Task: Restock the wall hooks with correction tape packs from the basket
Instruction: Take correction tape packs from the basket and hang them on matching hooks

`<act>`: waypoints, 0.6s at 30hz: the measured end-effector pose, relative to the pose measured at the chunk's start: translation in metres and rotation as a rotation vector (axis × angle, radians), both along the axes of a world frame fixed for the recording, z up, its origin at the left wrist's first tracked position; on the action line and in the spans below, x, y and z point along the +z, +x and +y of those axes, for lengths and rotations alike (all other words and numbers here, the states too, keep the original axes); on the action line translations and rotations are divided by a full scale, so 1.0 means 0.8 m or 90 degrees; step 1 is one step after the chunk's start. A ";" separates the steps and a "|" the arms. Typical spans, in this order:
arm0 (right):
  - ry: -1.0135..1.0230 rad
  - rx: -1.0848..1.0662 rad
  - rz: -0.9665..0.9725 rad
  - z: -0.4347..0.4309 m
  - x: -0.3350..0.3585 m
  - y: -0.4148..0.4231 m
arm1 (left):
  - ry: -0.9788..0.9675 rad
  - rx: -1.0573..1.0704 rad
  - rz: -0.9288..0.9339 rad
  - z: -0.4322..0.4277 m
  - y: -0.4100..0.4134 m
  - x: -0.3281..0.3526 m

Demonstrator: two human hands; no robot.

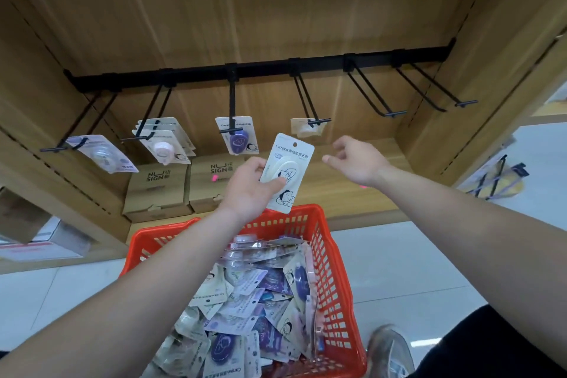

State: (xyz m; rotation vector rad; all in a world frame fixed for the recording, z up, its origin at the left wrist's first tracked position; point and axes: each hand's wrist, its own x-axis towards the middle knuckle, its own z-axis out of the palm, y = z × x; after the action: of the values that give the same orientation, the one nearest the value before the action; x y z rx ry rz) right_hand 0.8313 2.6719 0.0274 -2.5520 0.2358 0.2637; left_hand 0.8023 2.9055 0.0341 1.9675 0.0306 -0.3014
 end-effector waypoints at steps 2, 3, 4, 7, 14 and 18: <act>-0.019 0.065 0.030 -0.006 0.000 -0.007 | -0.002 -0.009 -0.011 -0.017 0.013 0.003; -0.030 0.092 0.045 -0.008 0.000 -0.011 | -0.012 -0.010 -0.012 -0.025 0.018 0.004; -0.040 0.114 0.060 -0.008 0.000 -0.015 | -0.020 -0.009 -0.011 -0.033 0.023 0.003; -0.055 0.161 0.077 -0.008 -0.003 -0.025 | -0.031 0.009 -0.019 -0.050 0.033 -0.002; -0.059 0.201 0.096 -0.012 0.002 -0.037 | -0.035 0.066 -0.033 -0.060 0.039 -0.016; -0.067 0.215 0.104 -0.014 0.000 -0.041 | -0.032 0.059 -0.042 -0.065 0.040 -0.019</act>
State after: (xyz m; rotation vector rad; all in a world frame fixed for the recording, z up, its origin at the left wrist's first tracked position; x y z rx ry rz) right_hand 0.7988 2.6610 0.0273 -2.6685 -0.1286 0.6026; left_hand 0.8340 2.8533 0.0193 1.9182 0.0712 -0.1756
